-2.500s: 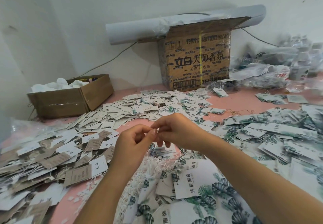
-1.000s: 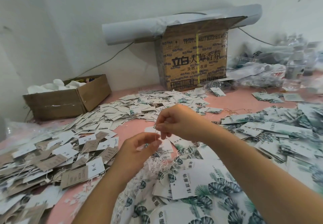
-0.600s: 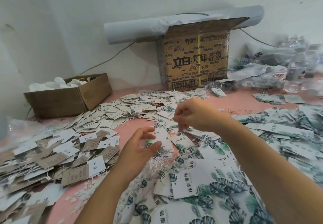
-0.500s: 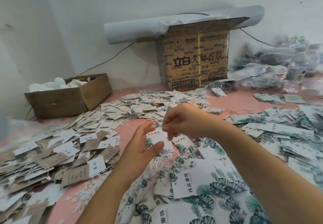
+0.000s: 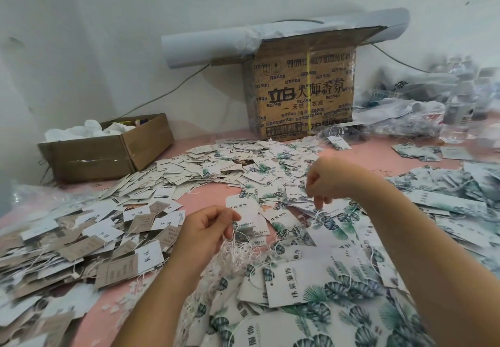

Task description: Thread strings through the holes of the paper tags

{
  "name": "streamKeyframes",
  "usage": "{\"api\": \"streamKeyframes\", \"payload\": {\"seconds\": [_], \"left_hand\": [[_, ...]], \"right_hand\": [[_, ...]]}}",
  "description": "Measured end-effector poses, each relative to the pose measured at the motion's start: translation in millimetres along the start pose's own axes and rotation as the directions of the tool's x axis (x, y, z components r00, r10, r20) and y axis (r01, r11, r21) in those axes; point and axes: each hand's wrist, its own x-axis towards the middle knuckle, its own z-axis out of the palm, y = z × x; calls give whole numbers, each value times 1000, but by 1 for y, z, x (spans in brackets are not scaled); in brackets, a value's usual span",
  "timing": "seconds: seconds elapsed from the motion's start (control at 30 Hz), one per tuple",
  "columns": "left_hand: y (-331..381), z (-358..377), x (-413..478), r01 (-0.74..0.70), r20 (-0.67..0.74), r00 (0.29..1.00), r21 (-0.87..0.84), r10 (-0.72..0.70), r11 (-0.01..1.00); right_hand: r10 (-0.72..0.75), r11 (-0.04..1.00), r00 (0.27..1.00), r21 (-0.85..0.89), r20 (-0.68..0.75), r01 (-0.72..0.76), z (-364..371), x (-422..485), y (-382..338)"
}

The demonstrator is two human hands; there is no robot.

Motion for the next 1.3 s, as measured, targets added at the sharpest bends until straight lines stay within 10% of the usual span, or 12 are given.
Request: {"api": "streamKeyframes", "payload": {"seconds": [0.1, 0.3, 0.5, 0.63, 1.3], "left_hand": [[-2, 5, -1, -15, 31, 999, 54, 14, 998], [-4, 15, -2, -91, 44, 995, 161, 85, 983], [-21, 10, -1, -114, -86, 978, 535, 189, 837], [-34, 8, -1, -38, -98, 990, 509, 102, 860], [-50, 10, 0, -20, -131, 984, 603, 124, 798]], "right_hand": [[-137, 980, 982, -127, 126, 153, 10, -1, -9], [-476, 855, 862, 323, 177, 406, 51, 0, -46], [-386, 922, 905, -51, -179, 383, 81, 13, -44], [-330, 930, 928, -225, -174, 289, 101, 19, -41], [-311, 942, 934, -189, -175, 278, 105, 28, -38]]}}
